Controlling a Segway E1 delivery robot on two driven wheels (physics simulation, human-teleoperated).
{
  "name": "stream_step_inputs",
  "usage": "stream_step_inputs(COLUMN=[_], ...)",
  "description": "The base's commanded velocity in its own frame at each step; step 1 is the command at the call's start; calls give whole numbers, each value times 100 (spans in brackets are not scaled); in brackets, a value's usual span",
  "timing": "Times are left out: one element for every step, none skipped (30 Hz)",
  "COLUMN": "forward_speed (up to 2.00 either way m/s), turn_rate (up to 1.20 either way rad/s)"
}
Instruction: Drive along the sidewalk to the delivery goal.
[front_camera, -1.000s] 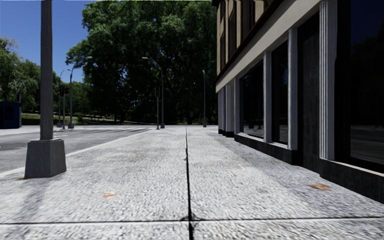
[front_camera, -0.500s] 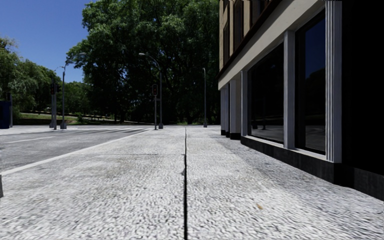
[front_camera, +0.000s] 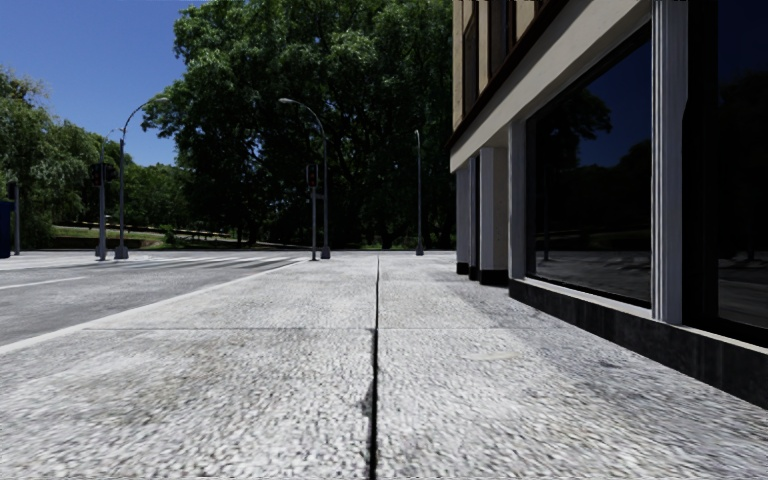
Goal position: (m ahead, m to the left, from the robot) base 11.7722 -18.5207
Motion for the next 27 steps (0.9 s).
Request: stream_step_inputs(forward_speed=[200, 200, 200, 200, 200, 200, 200, 200, 200, 200, 200, 200, 200, 200, 200, 200, 200, 200, 200, 200, 200, 200, 200, 200, 200, 200, 200], turn_rate=[0, 0, 0, 0, 0, 0, 0, 0, 0, 0, 0, 0, 0, 0, 0, 0, 0, 0, 0, 0, 0, 0, 0, 0, 0, 0, 0])
